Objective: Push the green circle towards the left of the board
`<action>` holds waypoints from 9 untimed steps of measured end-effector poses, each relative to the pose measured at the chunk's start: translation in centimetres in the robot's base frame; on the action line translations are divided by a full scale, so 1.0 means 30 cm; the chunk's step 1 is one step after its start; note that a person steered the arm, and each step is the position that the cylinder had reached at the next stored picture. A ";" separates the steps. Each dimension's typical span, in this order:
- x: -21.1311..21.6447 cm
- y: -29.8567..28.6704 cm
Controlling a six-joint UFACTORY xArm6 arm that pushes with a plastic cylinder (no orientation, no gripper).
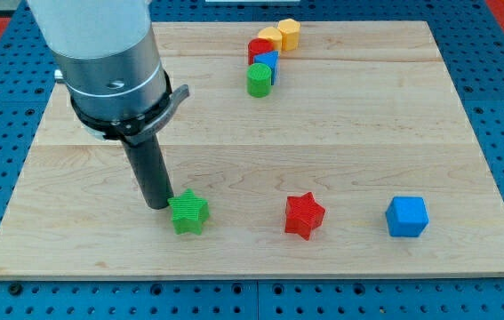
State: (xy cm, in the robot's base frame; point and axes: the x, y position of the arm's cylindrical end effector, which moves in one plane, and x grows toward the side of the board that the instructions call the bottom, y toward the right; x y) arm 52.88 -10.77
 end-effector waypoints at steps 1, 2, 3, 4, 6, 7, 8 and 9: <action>-0.014 0.005; -0.176 -0.052; -0.324 0.016; -0.278 0.145; -0.486 0.347; -0.560 0.441; -0.602 0.433; -0.601 0.399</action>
State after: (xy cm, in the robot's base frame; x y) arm 34.84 1.20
